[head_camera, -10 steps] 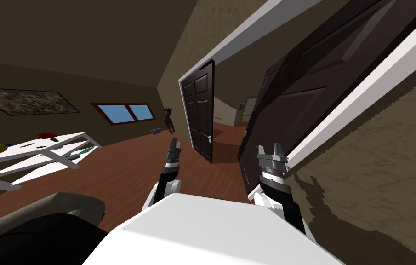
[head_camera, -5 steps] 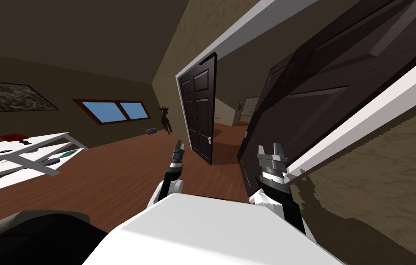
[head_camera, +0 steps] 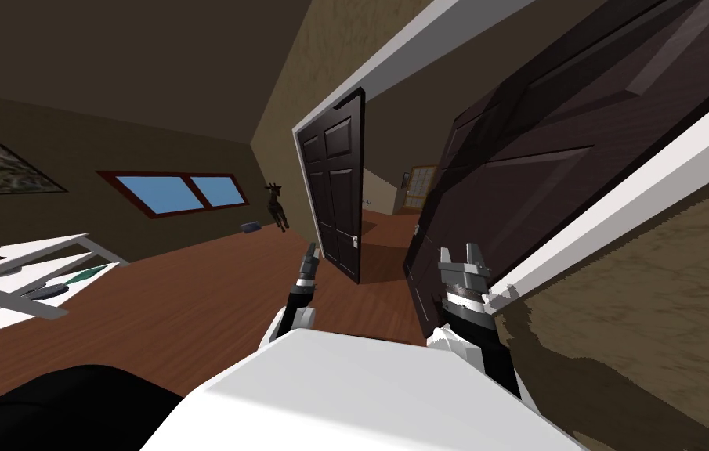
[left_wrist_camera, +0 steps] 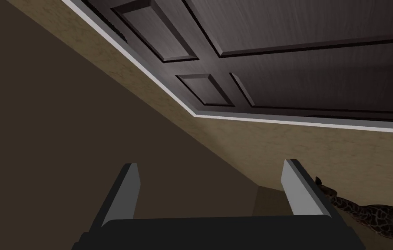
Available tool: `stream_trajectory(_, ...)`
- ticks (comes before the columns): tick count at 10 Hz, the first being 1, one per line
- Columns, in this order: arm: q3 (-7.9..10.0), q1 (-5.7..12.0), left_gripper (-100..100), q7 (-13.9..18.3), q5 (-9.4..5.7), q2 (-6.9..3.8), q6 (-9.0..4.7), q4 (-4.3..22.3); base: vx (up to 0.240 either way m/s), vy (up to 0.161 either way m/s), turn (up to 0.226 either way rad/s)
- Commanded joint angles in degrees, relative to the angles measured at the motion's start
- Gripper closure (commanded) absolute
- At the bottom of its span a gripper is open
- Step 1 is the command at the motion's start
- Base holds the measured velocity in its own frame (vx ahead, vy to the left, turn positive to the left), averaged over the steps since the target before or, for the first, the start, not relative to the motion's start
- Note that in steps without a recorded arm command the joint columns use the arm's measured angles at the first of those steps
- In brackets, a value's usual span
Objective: Push the door open
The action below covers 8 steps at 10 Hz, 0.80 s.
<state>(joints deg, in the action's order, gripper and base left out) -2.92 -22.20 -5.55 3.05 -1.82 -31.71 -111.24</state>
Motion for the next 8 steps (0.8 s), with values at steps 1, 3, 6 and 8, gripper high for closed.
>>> stream_trajectory(1,-0.8,0.41,-100,0.27,0.04,-0.26,-0.58,2.35,0.077,0.057,-0.078)
stream_trajectory(3,-1.56,1.34,-100,0.71,-0.01,-0.68,-1.14,5.57,0.101,0.065,-0.081)
stream_trajectory(6,-2.76,2.8,-100,1.39,-0.1,-1.23,-2.02,10.59,0.095,0.057,-0.093)
stream_trajectory(8,-3.57,3.8,-100,1.86,-0.16,-1.55,-2.61,13.98,0.087,0.066,-0.089)
